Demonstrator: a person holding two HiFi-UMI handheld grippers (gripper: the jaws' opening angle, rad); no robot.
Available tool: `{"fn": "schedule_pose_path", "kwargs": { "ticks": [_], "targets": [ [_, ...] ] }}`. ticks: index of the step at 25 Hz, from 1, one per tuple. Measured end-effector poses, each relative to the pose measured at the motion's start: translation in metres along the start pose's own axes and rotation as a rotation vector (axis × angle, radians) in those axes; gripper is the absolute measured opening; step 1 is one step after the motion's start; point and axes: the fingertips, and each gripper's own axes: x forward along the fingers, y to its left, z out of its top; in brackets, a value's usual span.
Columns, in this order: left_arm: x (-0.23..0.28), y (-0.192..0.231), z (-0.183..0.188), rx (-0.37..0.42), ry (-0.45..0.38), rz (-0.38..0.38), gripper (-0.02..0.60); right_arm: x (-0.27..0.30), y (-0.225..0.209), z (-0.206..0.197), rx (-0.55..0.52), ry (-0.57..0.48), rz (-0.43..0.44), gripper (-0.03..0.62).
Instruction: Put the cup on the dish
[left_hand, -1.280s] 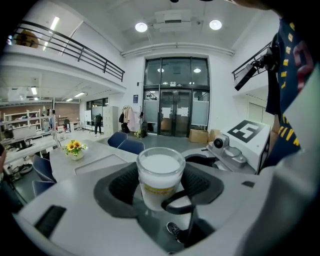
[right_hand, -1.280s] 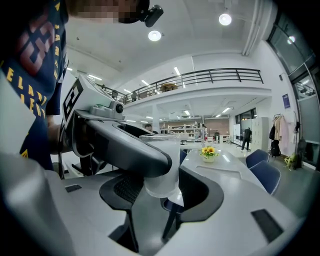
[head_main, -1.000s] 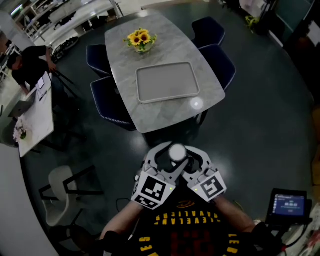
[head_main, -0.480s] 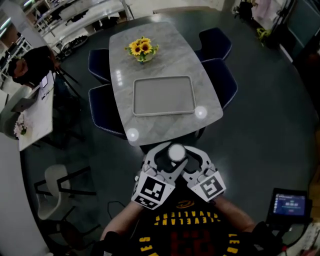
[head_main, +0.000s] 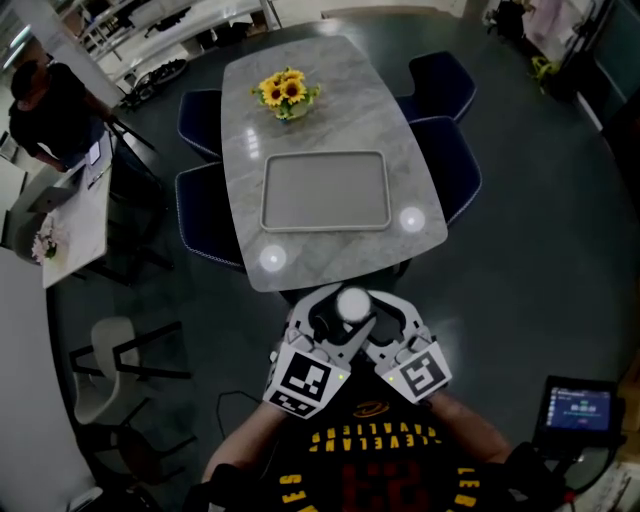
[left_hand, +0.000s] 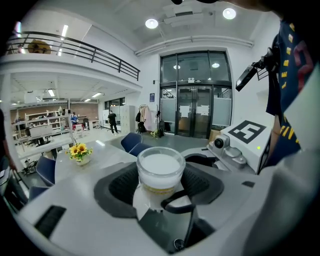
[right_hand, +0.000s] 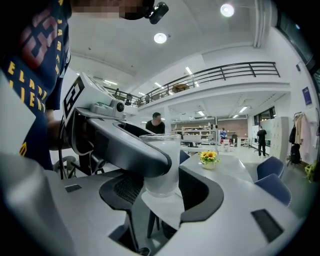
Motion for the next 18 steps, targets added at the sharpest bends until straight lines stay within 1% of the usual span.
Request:
{"fn": "schedule_pose_path", "kwargs": {
  "ticks": [4, 9, 18],
  "targets": [
    [0.011, 0.007, 0.000, 0.000, 0.009, 0.004, 0.265, 0.006, -0.011, -0.003, 0.012, -0.001, 0.003, 0.218],
    [0.027, 0.021, 0.006, 0.005, 0.006, -0.004, 0.265, 0.016, -0.032, -0.003, -0.004, 0.003, -0.004, 0.218],
    [0.058, 0.068, 0.015, 0.013, -0.005, -0.024, 0.265, 0.055, -0.073, -0.002, -0.041, 0.026, -0.026, 0.218]
  ]
}}
